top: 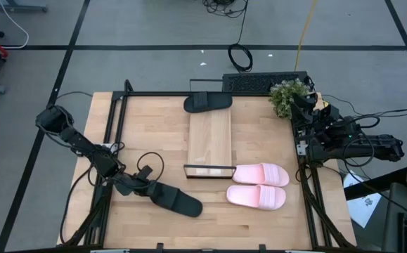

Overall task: Pick and place slides into the shelf
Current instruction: Put the black slides on the shelf

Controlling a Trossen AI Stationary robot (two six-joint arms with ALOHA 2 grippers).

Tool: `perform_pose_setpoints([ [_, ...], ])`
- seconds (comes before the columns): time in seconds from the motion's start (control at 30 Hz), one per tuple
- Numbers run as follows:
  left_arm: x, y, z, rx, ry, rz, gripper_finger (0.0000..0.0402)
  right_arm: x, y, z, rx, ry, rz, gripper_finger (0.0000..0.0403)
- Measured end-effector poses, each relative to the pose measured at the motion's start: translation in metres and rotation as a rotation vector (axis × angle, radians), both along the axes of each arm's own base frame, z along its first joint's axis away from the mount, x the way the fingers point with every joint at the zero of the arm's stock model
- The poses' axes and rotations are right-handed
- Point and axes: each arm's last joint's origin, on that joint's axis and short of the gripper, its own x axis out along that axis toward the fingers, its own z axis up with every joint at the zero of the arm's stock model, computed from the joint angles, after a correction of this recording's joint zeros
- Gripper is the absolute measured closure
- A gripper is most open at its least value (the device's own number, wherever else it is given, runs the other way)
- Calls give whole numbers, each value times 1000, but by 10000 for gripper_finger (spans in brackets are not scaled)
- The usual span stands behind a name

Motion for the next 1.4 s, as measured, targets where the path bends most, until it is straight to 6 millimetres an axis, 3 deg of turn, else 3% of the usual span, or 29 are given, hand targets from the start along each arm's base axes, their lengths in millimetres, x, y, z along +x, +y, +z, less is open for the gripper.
perform_pose_setpoints([
  [0.4, 0, 0, 1, -13, -7, 11, 399, 0, 0, 0, -1, 1, -3, 206],
  [0.87, -8, -7, 29, -221, -120, -9, 401, 0, 0, 0, -3, 0, -5, 206],
  [1.23, -33, 16, 58, -262, -171, 18, 401, -1, 0, 1, -4, -13, -6, 206],
  [1.4, -44, 29, 78, -279, -293, 60, 401, -1, 0, 1, -3, -14, -7, 206],
])
